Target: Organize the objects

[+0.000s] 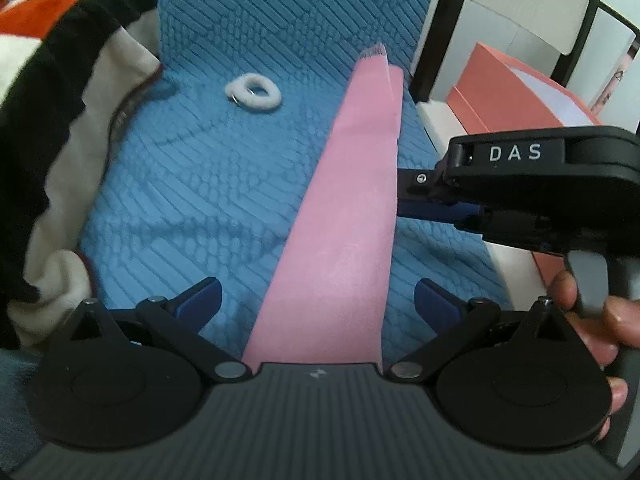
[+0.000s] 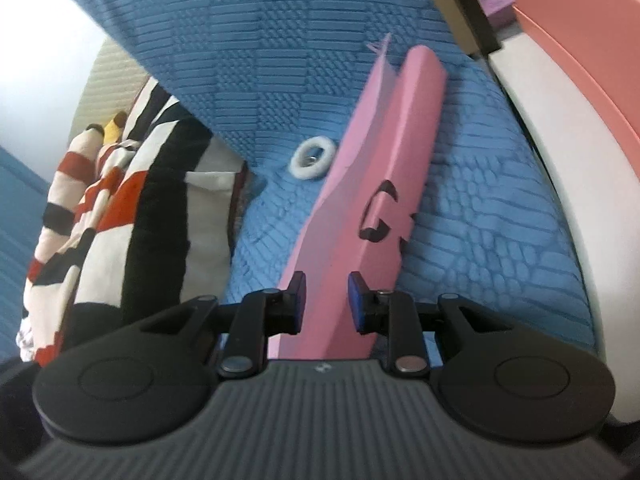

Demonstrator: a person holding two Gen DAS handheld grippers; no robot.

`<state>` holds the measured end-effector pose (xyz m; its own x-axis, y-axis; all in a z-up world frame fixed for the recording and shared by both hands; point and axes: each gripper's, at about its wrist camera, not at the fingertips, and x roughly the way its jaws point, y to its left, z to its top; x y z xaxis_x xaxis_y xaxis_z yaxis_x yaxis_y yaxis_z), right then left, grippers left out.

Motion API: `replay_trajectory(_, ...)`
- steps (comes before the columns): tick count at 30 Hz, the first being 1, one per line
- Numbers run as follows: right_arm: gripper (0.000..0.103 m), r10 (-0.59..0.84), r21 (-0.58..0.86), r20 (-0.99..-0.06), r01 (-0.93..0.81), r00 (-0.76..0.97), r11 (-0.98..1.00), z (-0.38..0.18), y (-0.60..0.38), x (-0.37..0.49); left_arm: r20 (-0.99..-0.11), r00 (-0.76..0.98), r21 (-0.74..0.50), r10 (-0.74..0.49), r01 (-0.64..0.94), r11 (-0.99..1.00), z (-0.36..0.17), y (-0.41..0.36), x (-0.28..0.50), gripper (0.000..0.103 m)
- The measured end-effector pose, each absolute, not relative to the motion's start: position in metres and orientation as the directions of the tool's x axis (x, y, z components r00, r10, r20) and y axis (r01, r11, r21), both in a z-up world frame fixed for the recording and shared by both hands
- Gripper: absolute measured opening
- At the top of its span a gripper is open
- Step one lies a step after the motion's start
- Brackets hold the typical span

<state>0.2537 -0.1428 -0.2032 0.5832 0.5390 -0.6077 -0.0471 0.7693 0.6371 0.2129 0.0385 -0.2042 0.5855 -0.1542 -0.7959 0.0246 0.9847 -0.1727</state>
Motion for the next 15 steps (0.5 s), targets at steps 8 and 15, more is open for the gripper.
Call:
replay_trajectory(8, 0.028, 0.441, 0.525, -0.666, -0.042, 0.601, 0.85, -0.203, -0.135, 0.267, -0.778, 0.621, -0.238, -0.094, -0.153, 0.959, -0.198, 0.071, 0.215, 0.103)
replay_trajectory(15, 0.028, 0.324, 0.398, -0.729, -0.011, 0.603, 0.917, -0.209, -0.135, 0.269, -0.785, 0.617, -0.256, -0.058, -0.239, 0.937, -0.202, 0.089, 0.222, 0.103)
